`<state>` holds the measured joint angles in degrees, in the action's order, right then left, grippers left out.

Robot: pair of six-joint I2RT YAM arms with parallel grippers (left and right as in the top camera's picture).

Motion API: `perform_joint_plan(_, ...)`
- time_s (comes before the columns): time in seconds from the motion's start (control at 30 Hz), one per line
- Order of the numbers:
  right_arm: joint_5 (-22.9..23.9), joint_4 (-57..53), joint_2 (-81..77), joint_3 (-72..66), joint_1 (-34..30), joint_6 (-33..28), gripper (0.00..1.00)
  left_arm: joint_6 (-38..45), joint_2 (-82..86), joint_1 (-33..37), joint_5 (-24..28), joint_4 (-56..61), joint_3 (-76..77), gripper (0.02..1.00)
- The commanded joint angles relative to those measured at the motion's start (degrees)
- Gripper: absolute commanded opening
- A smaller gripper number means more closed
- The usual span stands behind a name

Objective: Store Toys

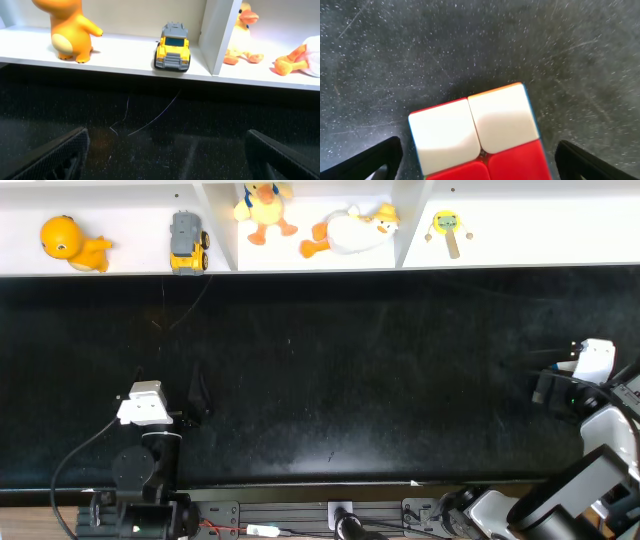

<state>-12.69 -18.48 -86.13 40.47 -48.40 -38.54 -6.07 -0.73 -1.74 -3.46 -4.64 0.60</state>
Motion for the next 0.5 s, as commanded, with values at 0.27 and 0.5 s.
perform_joint_plan(0.27,-1.03,0.33,3.85,-0.57,-0.26,4.83,0.516,-0.87,0.57,0.5,0.2,0.0,-0.13,0.998)
perform_joint_plan(0.5,-0.85,-0.11,12.5,-0.57,2.19,11.15,0.485,-0.87,0.57,0.5,0.2,0.0,-0.13,0.998)
